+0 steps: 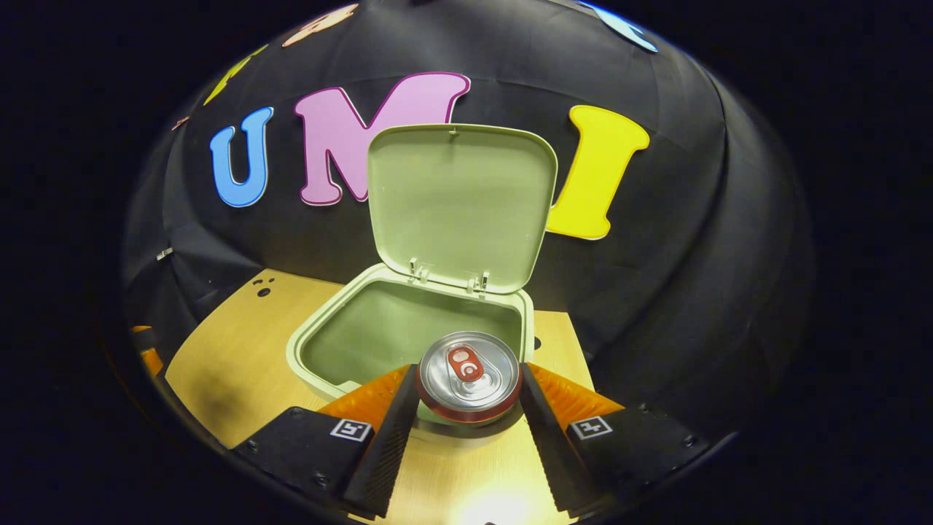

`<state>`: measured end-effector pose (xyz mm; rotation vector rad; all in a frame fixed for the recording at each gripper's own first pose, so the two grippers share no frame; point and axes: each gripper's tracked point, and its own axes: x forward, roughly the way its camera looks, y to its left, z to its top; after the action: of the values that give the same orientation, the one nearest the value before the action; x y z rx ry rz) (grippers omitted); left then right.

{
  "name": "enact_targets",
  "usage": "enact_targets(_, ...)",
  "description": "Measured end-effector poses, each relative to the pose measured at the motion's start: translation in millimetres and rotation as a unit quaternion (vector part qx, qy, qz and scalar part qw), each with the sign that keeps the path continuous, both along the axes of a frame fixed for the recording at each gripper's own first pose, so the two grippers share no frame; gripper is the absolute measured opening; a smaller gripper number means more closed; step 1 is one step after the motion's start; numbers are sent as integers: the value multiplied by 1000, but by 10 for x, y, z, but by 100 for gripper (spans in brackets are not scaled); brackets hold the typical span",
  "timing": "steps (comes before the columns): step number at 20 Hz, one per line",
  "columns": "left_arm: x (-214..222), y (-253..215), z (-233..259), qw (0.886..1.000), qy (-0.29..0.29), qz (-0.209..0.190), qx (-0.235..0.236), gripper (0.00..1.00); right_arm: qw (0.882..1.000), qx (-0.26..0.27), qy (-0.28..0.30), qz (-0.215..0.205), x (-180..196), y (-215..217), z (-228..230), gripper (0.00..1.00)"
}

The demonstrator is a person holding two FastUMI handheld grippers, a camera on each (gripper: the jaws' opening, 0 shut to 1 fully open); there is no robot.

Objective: Press the lid of the desktop garbage bin to open it, pick up the crumpled paper on the desktop and throw it into the bin, then pick up the pop can on the desktop and drop it into the bin, and finally close the garbage bin lid.

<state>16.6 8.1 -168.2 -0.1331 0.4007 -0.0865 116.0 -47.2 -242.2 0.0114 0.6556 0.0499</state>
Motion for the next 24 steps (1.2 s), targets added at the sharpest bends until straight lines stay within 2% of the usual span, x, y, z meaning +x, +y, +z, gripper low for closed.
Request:
enact_targets(17,42,33,-21,1000,2,2,1,95,1000,14,-12,-16,-14,-42,24,85)
enact_targets(21,126,8,2,1000,1,2,-2,96,995,40,-89,-16,199,-10,511,85)
enact_targets(24,204,-18,22,1000,1,5,-3,96,984,55,-165,-27,500,-90,1076,86)
